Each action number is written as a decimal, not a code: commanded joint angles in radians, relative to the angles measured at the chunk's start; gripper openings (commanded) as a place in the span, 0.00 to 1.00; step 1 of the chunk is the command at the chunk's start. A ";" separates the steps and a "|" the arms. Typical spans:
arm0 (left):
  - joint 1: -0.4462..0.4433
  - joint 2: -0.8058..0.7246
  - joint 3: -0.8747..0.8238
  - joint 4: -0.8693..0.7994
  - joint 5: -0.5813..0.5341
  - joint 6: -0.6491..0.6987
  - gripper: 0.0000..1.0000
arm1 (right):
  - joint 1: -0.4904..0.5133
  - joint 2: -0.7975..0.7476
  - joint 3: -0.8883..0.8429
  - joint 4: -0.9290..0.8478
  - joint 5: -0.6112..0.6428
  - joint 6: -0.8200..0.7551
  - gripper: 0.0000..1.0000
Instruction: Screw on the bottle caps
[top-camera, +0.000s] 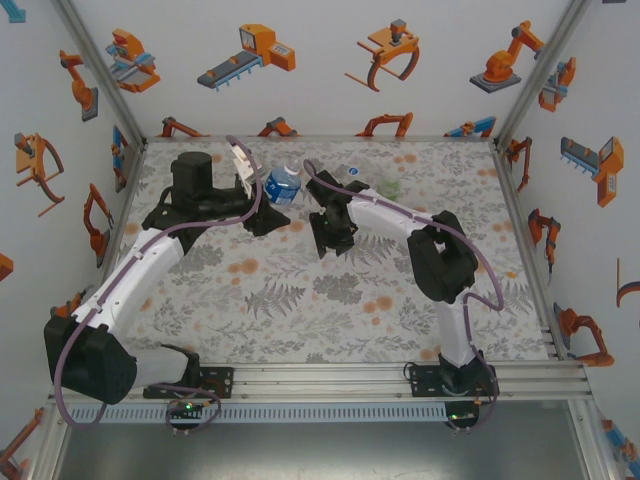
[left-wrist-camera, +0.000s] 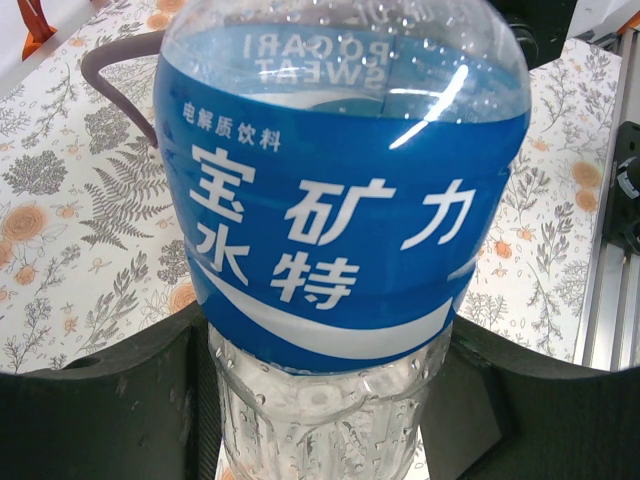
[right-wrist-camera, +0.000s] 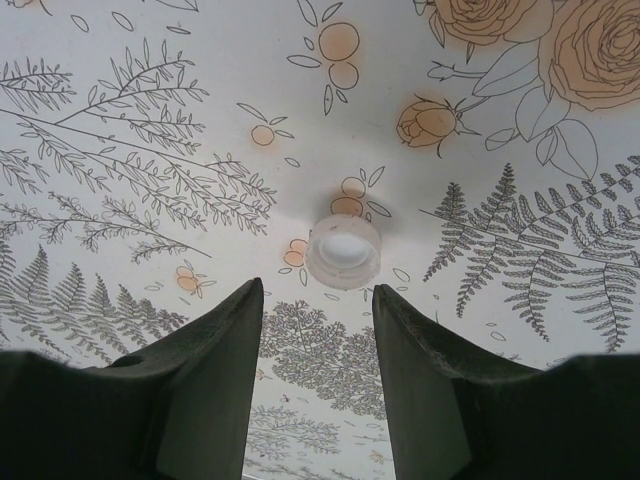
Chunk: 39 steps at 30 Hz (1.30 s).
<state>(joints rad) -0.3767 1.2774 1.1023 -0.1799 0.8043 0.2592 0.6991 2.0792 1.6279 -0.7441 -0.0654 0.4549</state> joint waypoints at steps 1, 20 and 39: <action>0.007 0.008 0.006 0.009 0.024 0.002 0.00 | 0.005 0.025 0.032 -0.010 0.013 -0.007 0.46; 0.007 0.011 0.008 0.009 0.024 -0.002 0.00 | 0.005 0.056 0.027 -0.001 0.006 -0.010 0.45; 0.007 0.015 0.009 0.007 0.027 -0.003 0.00 | 0.005 0.080 -0.022 0.071 -0.031 0.019 0.39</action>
<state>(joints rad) -0.3759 1.2869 1.1019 -0.1799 0.8043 0.2588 0.6991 2.1395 1.6207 -0.6796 -0.0887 0.4564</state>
